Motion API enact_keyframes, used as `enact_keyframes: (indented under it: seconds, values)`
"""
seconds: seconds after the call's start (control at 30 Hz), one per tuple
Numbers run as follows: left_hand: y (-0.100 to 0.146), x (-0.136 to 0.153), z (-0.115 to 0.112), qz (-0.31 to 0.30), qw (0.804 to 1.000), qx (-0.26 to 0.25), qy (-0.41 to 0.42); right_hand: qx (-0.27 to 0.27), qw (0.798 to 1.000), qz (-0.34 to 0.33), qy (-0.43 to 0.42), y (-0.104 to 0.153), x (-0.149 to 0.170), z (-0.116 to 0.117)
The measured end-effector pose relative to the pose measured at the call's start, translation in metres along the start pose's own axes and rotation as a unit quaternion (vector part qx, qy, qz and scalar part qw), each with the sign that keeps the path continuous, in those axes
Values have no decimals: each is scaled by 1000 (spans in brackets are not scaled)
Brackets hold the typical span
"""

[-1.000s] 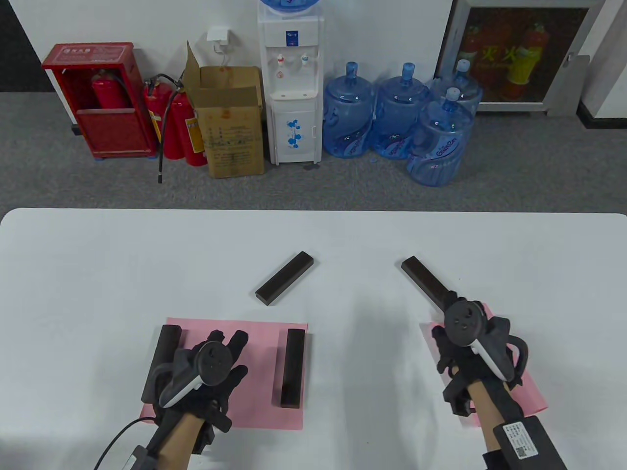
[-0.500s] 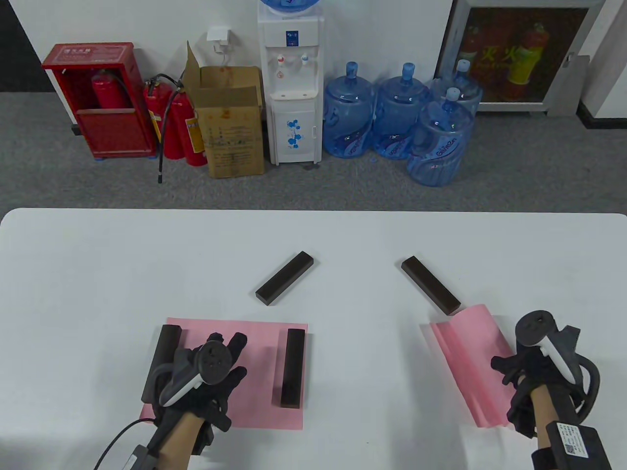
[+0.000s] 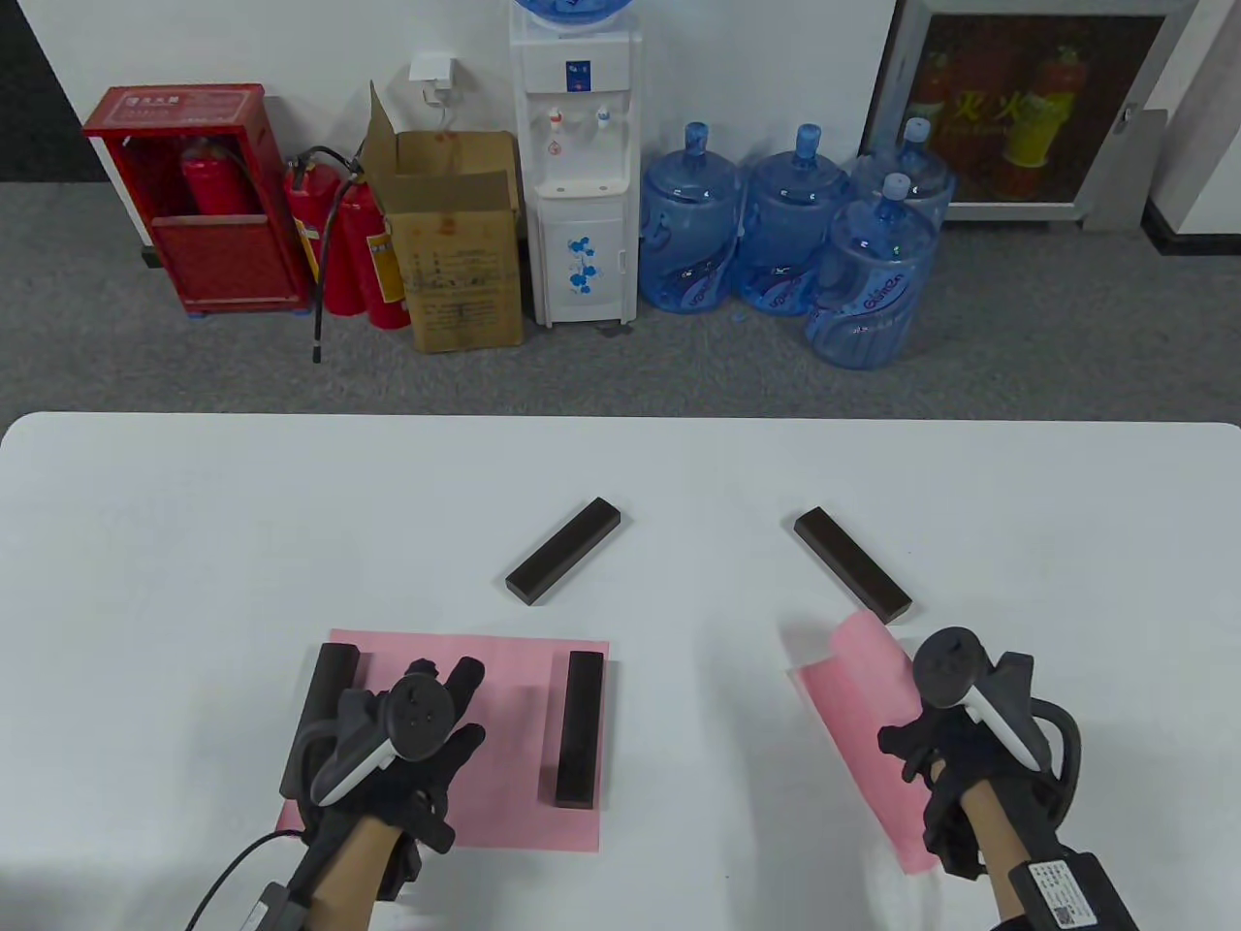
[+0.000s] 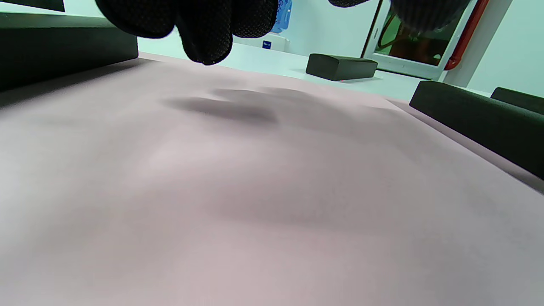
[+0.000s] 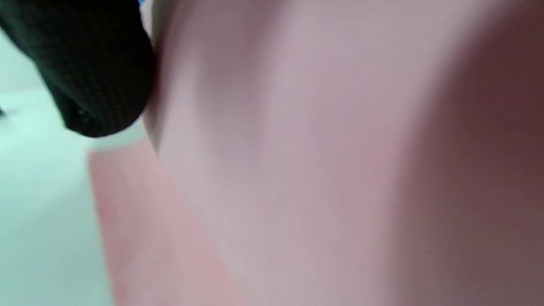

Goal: Unroll papers and secure with paperweights

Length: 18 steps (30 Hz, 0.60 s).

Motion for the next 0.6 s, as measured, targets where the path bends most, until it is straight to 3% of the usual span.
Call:
enact_keyframes:
  seconds: [0.17, 0.27, 0.33, 0.43, 0.6]
  values:
    - [0, -1, -1, 0, 1000, 4, 6, 34, 991, -60, -111, 20, -37, -14]
    - [1, -1, -1, -2, 1000, 4, 9, 13, 966, -95, -240, 19, -49, -3]
    - [1, -1, -2, -4, 1000, 4, 13, -10, 938, -106, -330, 12, -56, 16]
    - [1, -3, -3, -7, 1000, 7, 11, -48, 921, -98, -374, 4, -61, 42]
    - [1, -7, -5, -12, 1000, 10, 4, -55, 935, -74, -344, -4, -64, 70]
Point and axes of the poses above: the tracker on the back of each hand, its own x axis roughly to the little-finger side, its own y axis roughly from the fingertips to the wrist, z = x × y, the point moved 2 cm from there along -y, roughly from the wrist to the fingertips, and after that the axes turned 12 degrees about -x, right-handed, at the moved point
